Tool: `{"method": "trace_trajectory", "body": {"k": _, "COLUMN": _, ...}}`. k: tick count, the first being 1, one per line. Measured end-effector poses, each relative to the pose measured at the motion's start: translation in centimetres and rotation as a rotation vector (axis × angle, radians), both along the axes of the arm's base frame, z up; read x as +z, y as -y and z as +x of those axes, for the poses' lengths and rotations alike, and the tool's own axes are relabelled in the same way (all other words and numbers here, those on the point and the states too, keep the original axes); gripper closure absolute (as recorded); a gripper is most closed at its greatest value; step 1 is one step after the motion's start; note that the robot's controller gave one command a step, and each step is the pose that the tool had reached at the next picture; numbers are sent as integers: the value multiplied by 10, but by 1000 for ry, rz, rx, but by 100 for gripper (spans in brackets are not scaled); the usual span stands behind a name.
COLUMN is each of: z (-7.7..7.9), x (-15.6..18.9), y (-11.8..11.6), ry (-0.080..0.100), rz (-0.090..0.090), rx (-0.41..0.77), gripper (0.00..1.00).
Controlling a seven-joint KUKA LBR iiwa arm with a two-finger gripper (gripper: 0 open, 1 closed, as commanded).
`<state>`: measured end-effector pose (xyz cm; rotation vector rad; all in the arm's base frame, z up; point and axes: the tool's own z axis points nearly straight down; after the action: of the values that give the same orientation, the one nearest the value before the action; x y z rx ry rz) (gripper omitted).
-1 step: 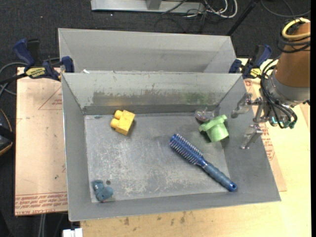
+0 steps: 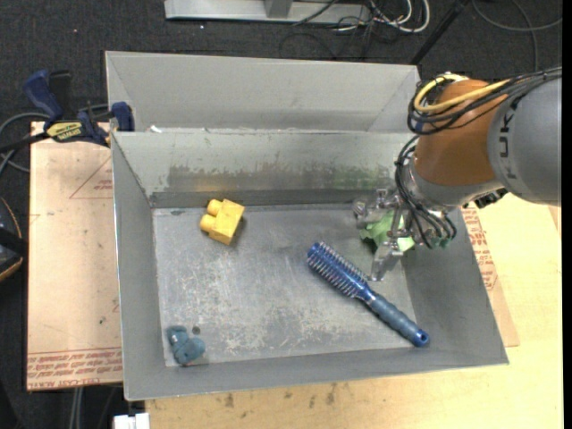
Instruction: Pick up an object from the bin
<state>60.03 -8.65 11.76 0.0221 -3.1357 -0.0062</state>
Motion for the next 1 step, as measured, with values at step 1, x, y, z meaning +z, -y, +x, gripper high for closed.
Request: {"method": "trace_trajectory", "body": {"k": 1, "z": 14, "x": 0, "y": 45, "ry": 10, "rz": -5, "rx": -221, "gripper": 0}}
